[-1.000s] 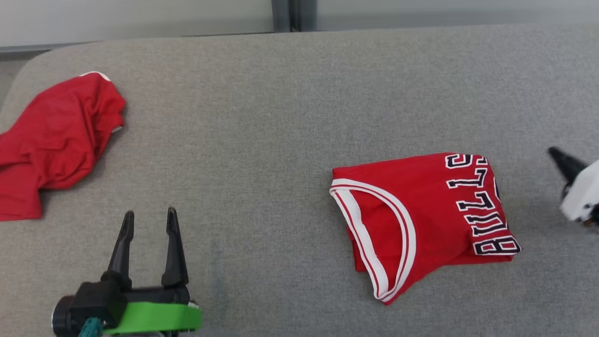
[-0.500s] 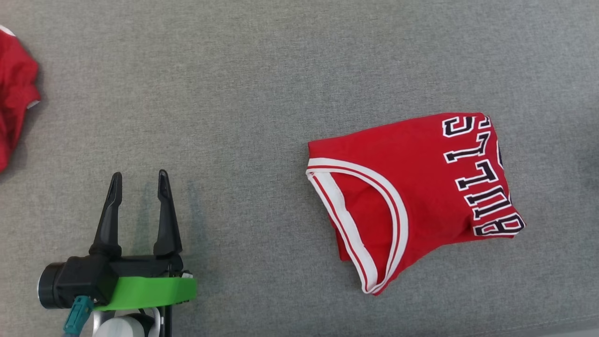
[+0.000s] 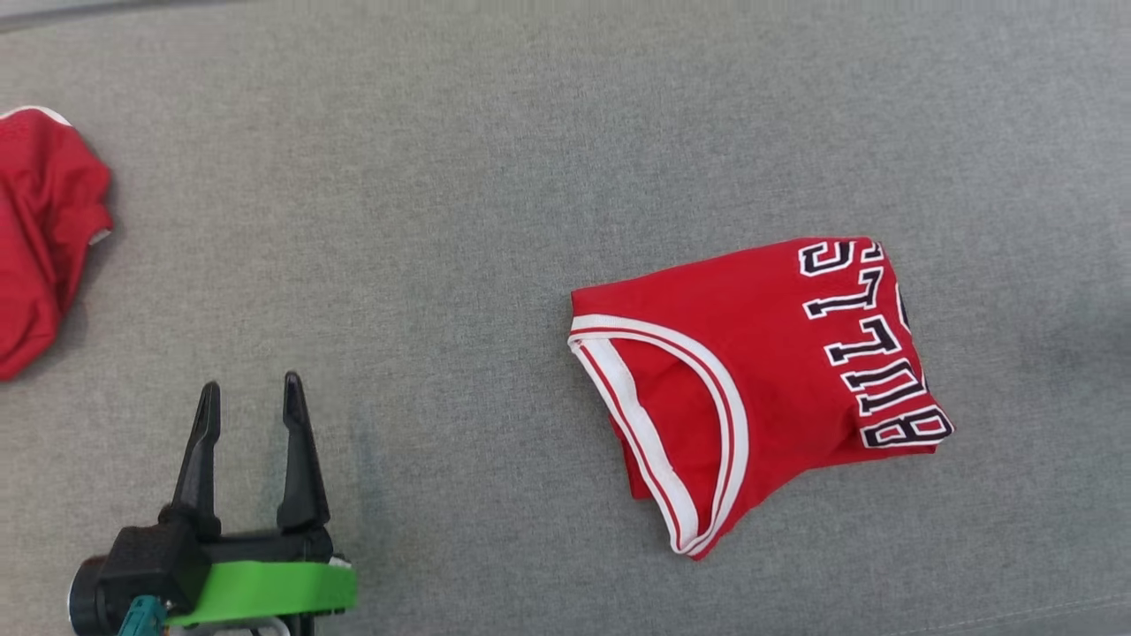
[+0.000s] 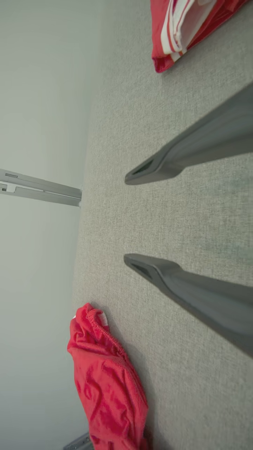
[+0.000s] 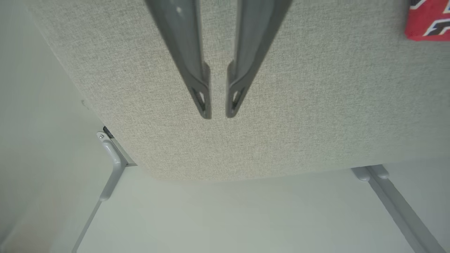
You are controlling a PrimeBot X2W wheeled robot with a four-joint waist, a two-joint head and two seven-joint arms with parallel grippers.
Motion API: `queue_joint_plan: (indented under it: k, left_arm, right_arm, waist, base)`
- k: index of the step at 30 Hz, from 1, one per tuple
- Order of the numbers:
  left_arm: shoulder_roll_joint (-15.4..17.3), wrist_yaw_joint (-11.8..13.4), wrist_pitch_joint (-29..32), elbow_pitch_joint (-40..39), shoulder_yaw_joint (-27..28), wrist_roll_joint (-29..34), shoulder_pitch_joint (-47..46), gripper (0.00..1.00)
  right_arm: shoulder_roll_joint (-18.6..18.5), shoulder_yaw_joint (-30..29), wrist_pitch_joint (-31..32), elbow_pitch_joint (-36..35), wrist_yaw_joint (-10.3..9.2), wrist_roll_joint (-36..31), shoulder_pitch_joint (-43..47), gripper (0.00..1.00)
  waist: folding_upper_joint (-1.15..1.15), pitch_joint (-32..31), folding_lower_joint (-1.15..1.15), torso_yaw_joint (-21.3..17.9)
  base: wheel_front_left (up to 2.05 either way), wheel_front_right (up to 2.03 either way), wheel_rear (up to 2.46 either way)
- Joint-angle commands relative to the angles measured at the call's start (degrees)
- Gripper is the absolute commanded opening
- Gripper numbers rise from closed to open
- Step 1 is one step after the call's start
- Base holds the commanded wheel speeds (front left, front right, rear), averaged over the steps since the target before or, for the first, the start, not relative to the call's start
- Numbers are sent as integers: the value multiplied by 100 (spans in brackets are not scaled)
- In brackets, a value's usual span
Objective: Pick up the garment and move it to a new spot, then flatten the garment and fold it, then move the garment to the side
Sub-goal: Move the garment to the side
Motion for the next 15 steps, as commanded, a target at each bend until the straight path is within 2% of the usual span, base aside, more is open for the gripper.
queue_joint_plan:
  k: [1, 4, 8, 15]
  left_arm:
    - [15, 31, -1, 51, 61, -14, 207, 100]
    - [15, 44, 0, 93, 198, -90, 492, 100]
    - [14, 15, 0, 130, 336, -157, 886, 100]
    - [14, -173, 0, 275, 406, -97, 1082, 100]
  right_arm:
    - [141, 47, -244, -29, -2, -127, 230, 100]
    - [442, 79, -659, -107, -2, -443, 528, 100]
    - [1002, 29, -861, -426, -2, -980, 1064, 100]
    - [2446, -1048, -877, -1882, -1, -2572, 2516, 100]
  waist:
    - [0, -650, 0, 39]
    - [0, -1116, 0, 12]
    - [0, -1631, 0, -45]
    - [0, -2067, 0, -39]
  base:
    - [0, 0, 0]
    - [0, 0, 0]
    - [0, 0, 0]
    - [0, 0, 0]
